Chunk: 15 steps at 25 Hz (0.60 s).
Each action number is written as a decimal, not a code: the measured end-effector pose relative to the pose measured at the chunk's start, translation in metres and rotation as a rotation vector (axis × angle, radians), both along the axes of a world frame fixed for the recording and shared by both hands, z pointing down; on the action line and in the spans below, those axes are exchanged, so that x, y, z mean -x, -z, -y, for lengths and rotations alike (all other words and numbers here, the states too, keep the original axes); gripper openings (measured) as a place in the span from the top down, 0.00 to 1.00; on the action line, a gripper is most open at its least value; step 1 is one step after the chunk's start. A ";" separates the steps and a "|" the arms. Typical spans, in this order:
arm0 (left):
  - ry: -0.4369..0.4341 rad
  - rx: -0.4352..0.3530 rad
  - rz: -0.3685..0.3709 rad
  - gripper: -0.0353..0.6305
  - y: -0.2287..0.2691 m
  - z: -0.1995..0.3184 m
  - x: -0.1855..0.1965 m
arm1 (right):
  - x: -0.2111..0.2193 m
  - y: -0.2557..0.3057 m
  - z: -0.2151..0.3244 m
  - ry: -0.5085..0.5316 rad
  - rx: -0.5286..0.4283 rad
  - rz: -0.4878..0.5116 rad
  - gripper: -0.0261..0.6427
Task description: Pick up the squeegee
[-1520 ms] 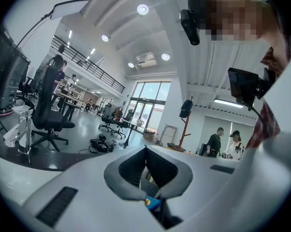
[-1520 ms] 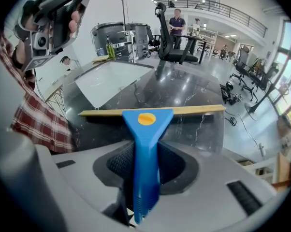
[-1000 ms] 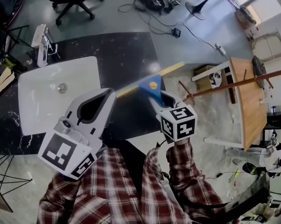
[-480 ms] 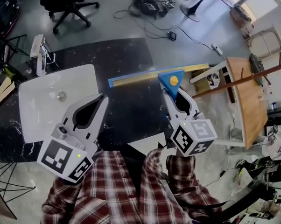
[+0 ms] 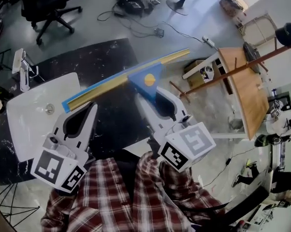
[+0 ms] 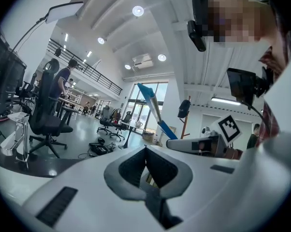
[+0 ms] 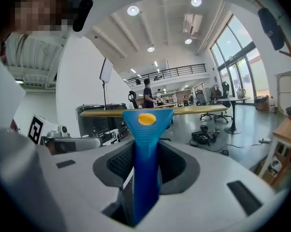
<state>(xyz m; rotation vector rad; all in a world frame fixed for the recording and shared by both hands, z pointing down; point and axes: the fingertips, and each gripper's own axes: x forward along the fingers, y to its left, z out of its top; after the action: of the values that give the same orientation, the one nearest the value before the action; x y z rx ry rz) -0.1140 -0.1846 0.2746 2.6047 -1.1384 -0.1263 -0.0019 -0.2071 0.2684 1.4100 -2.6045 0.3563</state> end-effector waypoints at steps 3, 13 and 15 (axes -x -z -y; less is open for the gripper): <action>0.006 0.003 0.000 0.93 -0.003 -0.001 -0.001 | 0.002 -0.001 -0.001 0.014 -0.003 0.005 0.75; -0.030 0.005 0.004 0.93 -0.005 0.000 -0.014 | -0.005 -0.003 -0.001 0.009 -0.001 0.005 0.75; -0.027 0.004 0.004 0.93 -0.003 -0.001 -0.014 | -0.005 -0.002 -0.001 0.012 0.000 0.008 0.75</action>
<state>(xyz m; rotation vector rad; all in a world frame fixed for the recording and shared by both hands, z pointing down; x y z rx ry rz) -0.0998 -0.1841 0.2777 2.6168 -1.1031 -0.1123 0.0033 -0.2060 0.2703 1.3949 -2.6178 0.3612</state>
